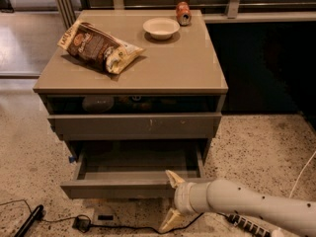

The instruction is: Open middle drawer

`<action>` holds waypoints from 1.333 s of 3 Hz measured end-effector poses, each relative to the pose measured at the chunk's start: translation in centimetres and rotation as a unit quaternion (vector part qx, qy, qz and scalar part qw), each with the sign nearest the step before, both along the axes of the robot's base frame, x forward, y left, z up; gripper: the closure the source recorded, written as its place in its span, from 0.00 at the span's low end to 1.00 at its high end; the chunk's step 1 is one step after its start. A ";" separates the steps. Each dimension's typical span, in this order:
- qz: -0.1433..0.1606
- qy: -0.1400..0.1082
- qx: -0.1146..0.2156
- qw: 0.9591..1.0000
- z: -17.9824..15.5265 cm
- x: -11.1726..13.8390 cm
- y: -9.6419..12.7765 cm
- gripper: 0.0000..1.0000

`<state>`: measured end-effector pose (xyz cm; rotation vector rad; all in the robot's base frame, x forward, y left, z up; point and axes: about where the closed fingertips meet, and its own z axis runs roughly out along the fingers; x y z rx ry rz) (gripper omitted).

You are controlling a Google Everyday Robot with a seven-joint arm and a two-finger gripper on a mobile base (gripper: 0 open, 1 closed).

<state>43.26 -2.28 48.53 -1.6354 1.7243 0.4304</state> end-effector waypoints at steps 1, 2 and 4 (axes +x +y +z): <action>-0.002 0.007 -0.002 1.000 -0.3 0.2 -0.2 0.00; 0.004 0.024 -0.005 1.000 -1.0 2.0 0.8 0.00; 0.033 0.055 -0.004 0.998 -2.3 4.0 4.3 0.00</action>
Offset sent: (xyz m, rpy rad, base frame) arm 0.0506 0.0373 -0.0170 -0.0197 0.0908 0.0554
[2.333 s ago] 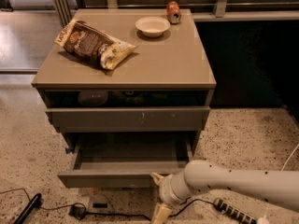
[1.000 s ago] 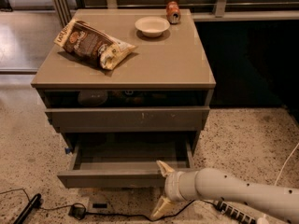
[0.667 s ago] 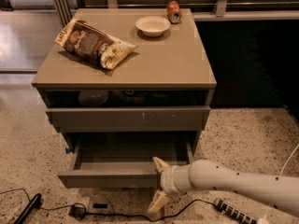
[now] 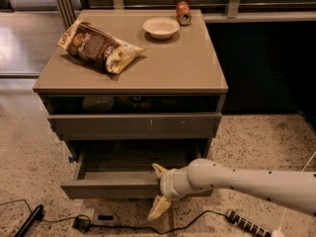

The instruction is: Open middle drawer

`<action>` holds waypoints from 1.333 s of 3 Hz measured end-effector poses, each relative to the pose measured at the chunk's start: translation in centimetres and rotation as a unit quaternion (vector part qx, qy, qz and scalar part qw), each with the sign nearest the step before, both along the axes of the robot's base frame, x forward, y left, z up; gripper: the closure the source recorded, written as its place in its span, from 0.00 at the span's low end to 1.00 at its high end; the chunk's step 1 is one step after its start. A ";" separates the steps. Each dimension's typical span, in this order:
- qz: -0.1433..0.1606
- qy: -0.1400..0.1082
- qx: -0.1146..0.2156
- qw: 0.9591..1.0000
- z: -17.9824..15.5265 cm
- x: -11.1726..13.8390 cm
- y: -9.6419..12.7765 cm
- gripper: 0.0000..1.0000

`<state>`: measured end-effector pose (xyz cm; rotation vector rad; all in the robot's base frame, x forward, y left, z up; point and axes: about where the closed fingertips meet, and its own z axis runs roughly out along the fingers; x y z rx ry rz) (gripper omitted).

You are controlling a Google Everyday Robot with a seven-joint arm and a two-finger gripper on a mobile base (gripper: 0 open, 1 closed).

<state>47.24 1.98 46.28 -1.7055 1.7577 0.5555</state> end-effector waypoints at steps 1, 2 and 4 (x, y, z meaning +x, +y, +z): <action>0.008 0.000 -0.010 1.000 -0.8 -0.7 0.4 0.00; 0.042 0.007 -0.022 0.999 -4.1 -4.3 1.5 0.00; 0.024 -0.018 -0.014 0.999 -0.6 -1.6 1.1 0.00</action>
Offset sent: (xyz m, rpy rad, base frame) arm -0.0451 0.0139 -0.0417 -0.0539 0.0101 0.0864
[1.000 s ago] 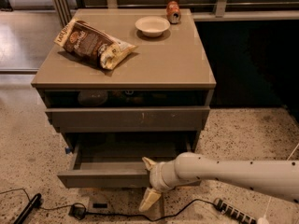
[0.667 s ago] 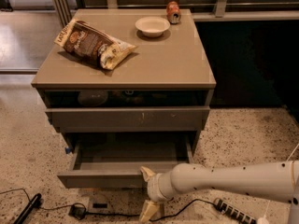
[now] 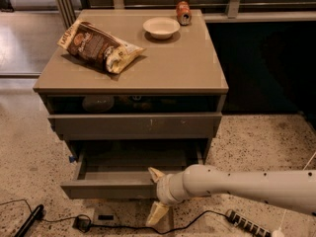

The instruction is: Open middle drawer

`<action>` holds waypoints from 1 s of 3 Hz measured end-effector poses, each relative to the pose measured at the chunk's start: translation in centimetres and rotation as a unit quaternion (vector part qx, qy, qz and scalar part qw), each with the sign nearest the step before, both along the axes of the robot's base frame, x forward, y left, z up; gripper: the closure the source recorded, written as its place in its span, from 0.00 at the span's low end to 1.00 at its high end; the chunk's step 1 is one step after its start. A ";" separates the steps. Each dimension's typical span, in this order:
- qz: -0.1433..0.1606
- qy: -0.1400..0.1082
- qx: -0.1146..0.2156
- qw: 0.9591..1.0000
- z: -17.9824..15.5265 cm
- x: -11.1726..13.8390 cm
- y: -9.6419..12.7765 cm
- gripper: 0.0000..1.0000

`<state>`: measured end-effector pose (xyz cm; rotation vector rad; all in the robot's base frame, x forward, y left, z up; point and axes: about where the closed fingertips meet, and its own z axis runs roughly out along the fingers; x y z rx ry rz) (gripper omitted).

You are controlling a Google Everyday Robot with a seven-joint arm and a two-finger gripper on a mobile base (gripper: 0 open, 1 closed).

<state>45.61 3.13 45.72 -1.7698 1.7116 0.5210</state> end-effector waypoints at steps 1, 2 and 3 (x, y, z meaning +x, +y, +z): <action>0.000 0.002 0.002 1.000 -0.2 -0.1 0.0 0.00; -0.008 0.014 0.011 1.000 -1.4 4.2 0.2 0.00; -0.008 0.014 0.011 1.000 -1.4 4.2 0.2 0.00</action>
Offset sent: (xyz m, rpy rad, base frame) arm 0.0394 -0.0093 -0.0193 0.0626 0.0406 -0.0326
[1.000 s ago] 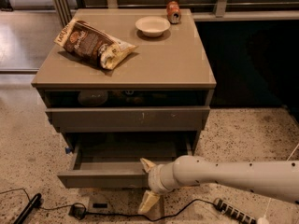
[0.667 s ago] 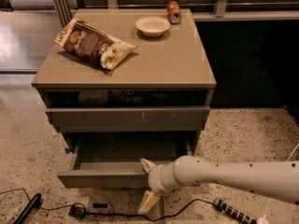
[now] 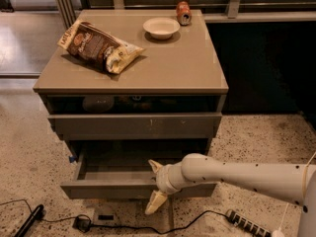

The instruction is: Open middle drawer

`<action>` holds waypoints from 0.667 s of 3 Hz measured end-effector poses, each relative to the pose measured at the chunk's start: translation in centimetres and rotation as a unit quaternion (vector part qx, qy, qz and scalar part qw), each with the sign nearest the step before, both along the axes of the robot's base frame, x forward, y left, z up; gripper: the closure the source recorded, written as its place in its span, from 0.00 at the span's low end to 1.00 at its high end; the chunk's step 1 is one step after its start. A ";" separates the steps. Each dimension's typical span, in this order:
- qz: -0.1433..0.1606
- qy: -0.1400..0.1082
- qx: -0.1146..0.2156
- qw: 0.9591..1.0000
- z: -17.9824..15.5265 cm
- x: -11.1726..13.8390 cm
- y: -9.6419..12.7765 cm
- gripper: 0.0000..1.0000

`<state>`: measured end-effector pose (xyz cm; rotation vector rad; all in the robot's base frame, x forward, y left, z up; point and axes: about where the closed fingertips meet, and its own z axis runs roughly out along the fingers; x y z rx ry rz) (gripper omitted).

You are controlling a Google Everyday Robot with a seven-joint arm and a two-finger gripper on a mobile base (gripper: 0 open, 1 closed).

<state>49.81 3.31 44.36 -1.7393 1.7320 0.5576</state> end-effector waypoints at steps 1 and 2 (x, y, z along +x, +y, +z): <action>0.008 0.002 0.002 1.000 -0.3 -0.7 0.2 0.00; 0.013 0.008 0.006 1.000 -1.0 -1.6 0.0 0.00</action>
Offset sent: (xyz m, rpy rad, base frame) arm -0.0245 -0.0039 -0.0166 0.0208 0.0242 0.0334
